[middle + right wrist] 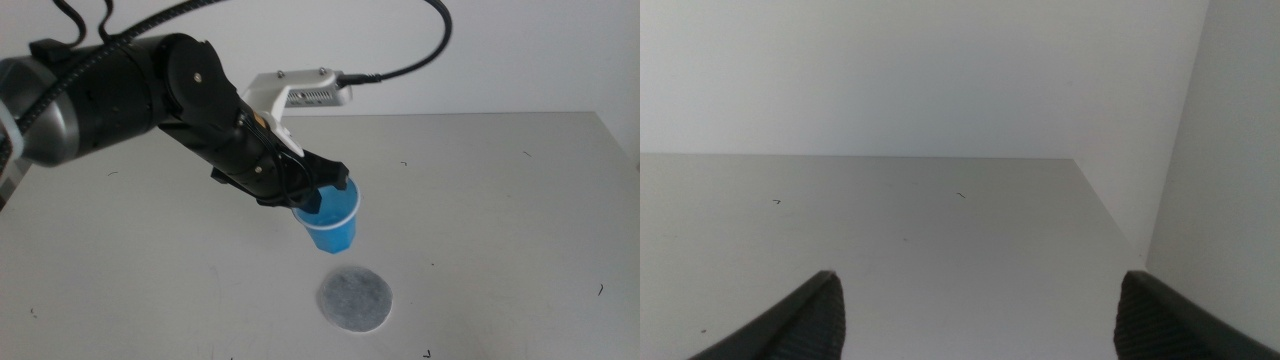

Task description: Place an empty cup on a cup mat.

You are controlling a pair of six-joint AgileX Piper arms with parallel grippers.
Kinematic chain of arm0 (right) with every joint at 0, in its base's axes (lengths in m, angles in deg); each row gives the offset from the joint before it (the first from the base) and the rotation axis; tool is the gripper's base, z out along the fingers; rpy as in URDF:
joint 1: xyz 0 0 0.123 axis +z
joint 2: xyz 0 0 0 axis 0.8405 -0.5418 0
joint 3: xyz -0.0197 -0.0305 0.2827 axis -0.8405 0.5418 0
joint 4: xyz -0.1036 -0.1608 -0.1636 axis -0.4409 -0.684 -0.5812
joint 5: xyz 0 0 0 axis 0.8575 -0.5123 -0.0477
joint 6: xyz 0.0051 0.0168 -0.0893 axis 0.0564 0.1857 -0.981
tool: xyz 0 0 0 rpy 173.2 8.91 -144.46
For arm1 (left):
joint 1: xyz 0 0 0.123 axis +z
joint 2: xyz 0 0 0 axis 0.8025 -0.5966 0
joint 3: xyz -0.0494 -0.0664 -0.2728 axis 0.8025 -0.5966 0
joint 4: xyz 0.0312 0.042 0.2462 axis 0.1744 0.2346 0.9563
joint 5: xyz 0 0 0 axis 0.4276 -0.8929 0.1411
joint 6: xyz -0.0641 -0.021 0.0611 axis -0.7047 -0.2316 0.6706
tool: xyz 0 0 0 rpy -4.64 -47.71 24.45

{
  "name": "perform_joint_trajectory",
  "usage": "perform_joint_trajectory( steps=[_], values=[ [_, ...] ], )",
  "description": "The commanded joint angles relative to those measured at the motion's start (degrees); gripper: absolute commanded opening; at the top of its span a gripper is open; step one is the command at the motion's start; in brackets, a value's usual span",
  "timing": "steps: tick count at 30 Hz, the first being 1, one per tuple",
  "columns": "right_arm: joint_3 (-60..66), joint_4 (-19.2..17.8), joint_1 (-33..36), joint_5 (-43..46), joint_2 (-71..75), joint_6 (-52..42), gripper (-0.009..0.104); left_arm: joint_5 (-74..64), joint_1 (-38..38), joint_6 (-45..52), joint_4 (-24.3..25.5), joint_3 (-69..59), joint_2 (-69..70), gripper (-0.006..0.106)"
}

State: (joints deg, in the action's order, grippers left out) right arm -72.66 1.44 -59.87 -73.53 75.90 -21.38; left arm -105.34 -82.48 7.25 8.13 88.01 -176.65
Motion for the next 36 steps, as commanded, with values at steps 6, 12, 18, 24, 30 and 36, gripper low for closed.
perform_joint_trajectory(
  steps=[6,12,18,24,30,36],
  values=[
    [-0.7,-0.5,0.1,4.5,1.1,-0.5,0.094,8.0,-8.4,-2.8,0.6,-2.5,0.4,0.000],
    [-0.7,-0.5,0.1,4.5,1.1,-0.5,0.094,9.5,-9.8,-3.7,0.5,-3.3,-3.3,0.000],
    [-0.7,-0.5,0.1,4.5,1.1,-0.5,0.094,9.6,-9.8,-3.7,1.0,-3.3,-6.2,0.000],
    [-0.7,-0.5,0.1,4.5,1.1,-0.5,0.094,9.4,-9.8,-3.7,1.8,-3.3,-7.6,0.000],
    [-0.7,-0.5,0.1,4.5,1.1,-0.5,0.094,9.4,-9.8,-3.6,2.1,-3.3,-7.6,0.024],
    [-0.7,-0.5,0.1,4.5,1.1,-0.5,0.094,9.0,-9.8,-3.0,2.1,-3.2,-6.9,0.079]
  ],
)
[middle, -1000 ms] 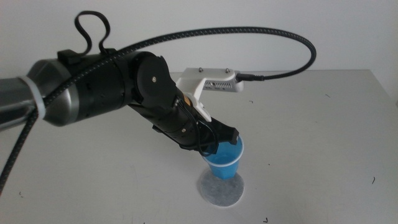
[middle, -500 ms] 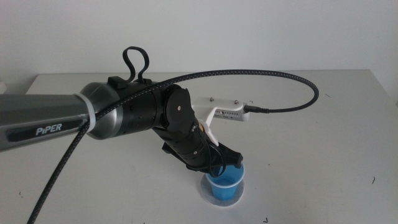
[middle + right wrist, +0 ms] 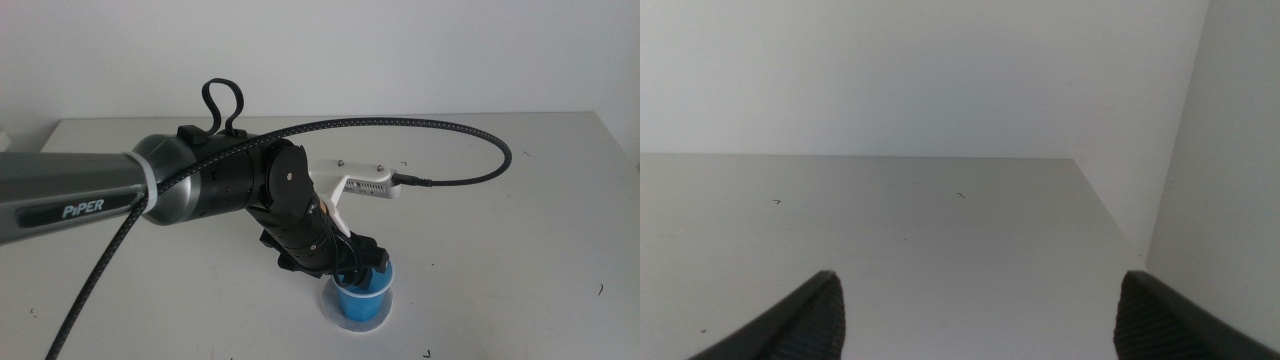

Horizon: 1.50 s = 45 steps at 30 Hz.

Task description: Place an empty cup on a cup mat.

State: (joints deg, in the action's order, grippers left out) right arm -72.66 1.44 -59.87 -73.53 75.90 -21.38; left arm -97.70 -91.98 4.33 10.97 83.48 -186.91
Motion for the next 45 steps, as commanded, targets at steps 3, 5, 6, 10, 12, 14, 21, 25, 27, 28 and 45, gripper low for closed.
perform_joint_trajectory(
  steps=[3,5,6,10,12,14,21,25,27,28,45],
  values=[
    [-0.7,-0.5,0.1,4.5,1.1,-0.5,0.094,1.3,-0.2,2.1,-0.7,1.3,5.3,0.102],
    [-0.7,-0.5,0.1,4.5,1.1,-0.5,0.094,1.3,-0.1,2.8,-0.8,1.3,7.7,0.105],
    [-0.7,-0.5,0.1,4.5,1.1,-0.5,0.094,1.3,0.0,2.8,-0.7,1.3,8.9,0.105],
    [-0.7,-0.5,0.1,4.5,1.1,-0.5,0.094,1.3,1.5,2.4,-1.4,1.3,16.3,0.105],
    [-0.7,-0.5,0.1,4.5,1.1,-0.5,0.094,1.4,1.6,2.4,-1.3,1.3,20.1,0.105],
    [-0.7,-0.5,0.1,4.5,1.1,-0.5,0.094,1.7,1.6,2.4,-1.3,1.3,23.2,0.105],
    [-0.7,-0.5,0.1,4.5,1.1,-0.5,0.094,3.8,3.9,2.4,6.7,1.3,34.1,0.105],
    [-0.7,-0.5,0.1,4.5,1.1,-0.5,0.094,3.7,4.2,1.8,14.8,1.1,39.9,0.105],
    [-0.7,-0.5,0.1,4.5,1.1,-0.5,0.094,3.7,6.2,1.6,17.9,0.4,43.2,0.105],
    [-0.7,-0.5,0.1,4.5,1.1,-0.5,0.094,3.9,7.4,1.6,17.9,-0.5,45.0,0.105],
    [-0.7,-0.5,0.1,4.5,1.1,-0.5,0.094,18.1,38.0,4.0,19.8,-41.2,81.0,0.105]
  ],
)
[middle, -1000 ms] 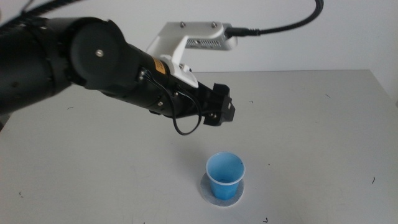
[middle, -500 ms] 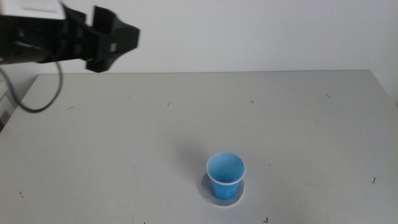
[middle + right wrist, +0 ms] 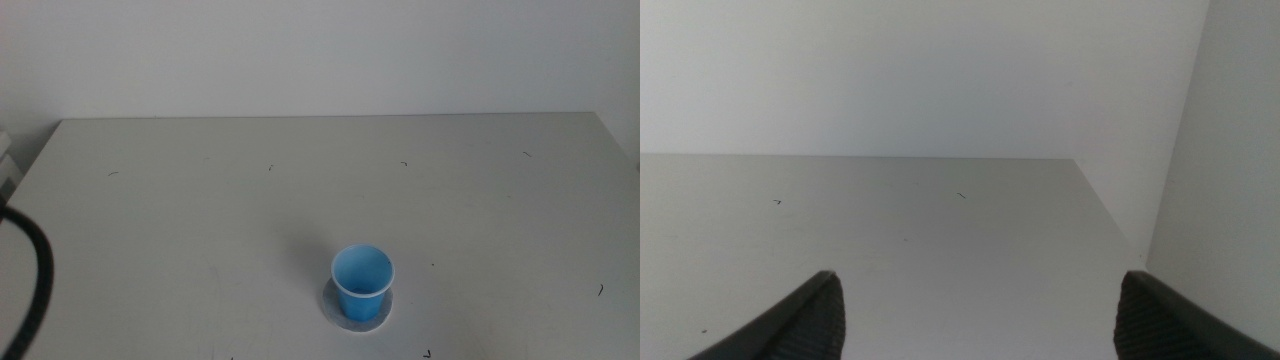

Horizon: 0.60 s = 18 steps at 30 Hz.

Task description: Place an empty cup on a cup mat.

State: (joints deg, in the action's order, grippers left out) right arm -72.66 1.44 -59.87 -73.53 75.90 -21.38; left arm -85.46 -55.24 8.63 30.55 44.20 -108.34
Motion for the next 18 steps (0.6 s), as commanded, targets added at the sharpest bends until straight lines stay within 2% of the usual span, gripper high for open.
perform_joint_trajectory(
  steps=[1,9,18],
  values=[
    [-0.7,-0.5,0.1,4.5,1.1,-0.5,0.094,6.2,1.9,-0.3,0.2,-3.9,4.0,0.105],
    [-0.7,-0.5,0.1,4.5,1.1,-0.5,0.094,9.2,3.1,-0.5,0.2,-19.7,19.0,0.105],
    [-0.7,-0.5,0.1,4.5,1.1,-0.5,0.094,9.9,3.0,-2.5,0.1,-29.4,29.0,0.105]
  ],
)
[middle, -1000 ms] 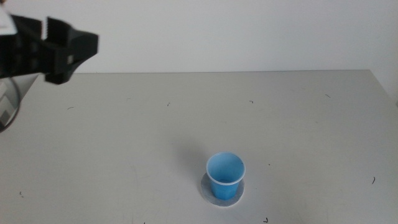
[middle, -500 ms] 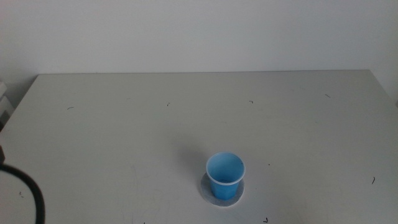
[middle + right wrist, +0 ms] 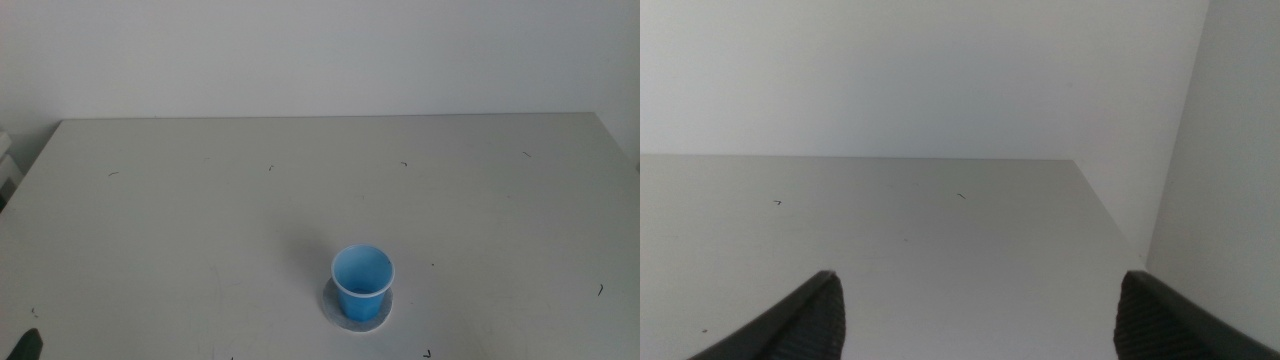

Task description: Place an empty cup on a cup mat.

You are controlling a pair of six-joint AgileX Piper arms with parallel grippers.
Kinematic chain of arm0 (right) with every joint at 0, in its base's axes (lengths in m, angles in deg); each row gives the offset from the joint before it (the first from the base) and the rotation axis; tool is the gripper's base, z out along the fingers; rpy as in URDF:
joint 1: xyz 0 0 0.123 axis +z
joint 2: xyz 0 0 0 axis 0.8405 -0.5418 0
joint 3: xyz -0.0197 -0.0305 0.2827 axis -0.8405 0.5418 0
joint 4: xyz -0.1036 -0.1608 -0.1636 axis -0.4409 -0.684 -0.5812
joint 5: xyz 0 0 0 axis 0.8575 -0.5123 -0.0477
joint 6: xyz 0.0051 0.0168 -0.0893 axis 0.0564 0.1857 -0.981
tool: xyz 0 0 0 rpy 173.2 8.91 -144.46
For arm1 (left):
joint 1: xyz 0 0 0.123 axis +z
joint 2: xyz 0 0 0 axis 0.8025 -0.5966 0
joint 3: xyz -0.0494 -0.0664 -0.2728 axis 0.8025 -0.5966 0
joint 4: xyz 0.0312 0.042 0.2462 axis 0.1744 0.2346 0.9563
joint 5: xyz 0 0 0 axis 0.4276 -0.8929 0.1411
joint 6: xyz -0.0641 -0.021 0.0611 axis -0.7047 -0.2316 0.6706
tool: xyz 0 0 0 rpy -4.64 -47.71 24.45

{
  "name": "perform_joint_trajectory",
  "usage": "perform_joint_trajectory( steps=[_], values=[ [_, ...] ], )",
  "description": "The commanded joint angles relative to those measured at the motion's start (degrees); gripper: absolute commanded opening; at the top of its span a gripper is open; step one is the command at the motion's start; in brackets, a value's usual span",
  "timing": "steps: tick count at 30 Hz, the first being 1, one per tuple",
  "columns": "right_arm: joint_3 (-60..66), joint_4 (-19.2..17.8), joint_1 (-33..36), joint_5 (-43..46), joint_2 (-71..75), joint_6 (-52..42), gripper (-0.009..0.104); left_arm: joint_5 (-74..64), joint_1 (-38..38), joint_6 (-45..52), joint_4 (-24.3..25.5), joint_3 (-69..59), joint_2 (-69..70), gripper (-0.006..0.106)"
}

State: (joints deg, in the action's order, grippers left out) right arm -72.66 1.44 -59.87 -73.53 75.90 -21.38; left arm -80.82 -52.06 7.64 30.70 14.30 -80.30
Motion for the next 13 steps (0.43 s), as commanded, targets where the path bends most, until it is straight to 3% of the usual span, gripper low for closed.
perform_joint_trajectory(
  steps=[1,13],
  values=[
    [-0.7,-0.5,0.1,4.5,1.1,-0.5,0.094,5.4,-0.2,-1.9,0.0,0.0,0.9,0.105],
    [-0.7,-0.5,0.1,4.5,1.1,-0.5,0.094,5.3,-0.2,-3.8,-1.0,-1.6,0.9,0.105]
  ],
)
